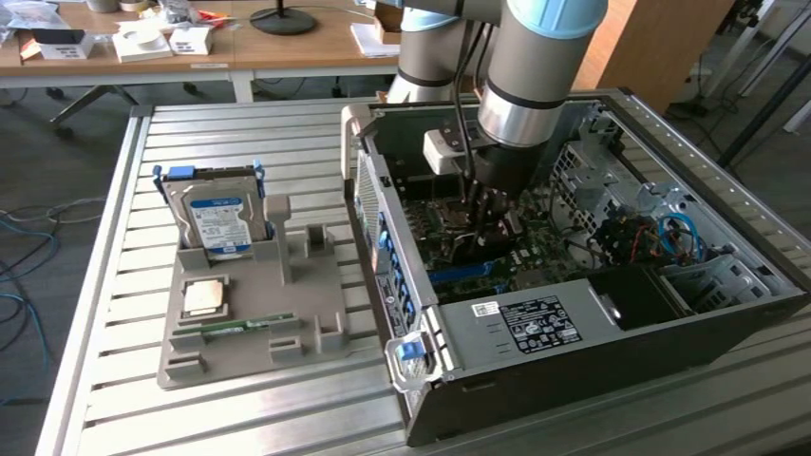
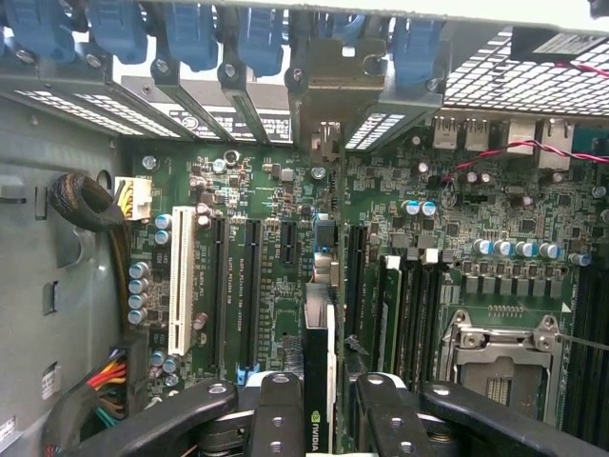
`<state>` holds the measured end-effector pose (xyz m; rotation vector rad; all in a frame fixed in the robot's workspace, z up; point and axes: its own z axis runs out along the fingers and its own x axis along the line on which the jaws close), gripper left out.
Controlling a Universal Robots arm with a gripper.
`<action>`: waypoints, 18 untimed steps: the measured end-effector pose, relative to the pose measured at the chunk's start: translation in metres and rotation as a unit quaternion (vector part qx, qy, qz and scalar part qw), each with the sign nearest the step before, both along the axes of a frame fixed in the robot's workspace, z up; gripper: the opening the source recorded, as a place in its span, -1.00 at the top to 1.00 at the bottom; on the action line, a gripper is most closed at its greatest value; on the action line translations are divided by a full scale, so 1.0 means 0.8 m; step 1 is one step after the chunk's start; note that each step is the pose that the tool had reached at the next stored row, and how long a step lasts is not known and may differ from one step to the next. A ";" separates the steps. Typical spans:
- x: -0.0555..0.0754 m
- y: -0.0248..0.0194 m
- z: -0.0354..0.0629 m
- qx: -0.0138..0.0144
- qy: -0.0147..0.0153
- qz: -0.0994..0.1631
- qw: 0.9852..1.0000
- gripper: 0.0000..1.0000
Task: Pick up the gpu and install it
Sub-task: 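Insert the gpu into the slot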
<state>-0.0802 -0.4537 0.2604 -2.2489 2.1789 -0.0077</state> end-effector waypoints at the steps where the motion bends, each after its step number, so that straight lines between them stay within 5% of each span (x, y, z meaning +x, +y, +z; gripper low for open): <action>1: 0.000 0.0000 0.000 0.000 0.000 0.000 1.000 0.48; 9: -0.002 0.0000 0.000 0.000 -0.003 0.000 1.000 0.48; 13: -0.002 0.0000 0.000 0.000 -0.007 0.000 1.000 0.48; 18: -0.004 0.0000 0.000 0.000 -0.007 0.000 1.000 0.48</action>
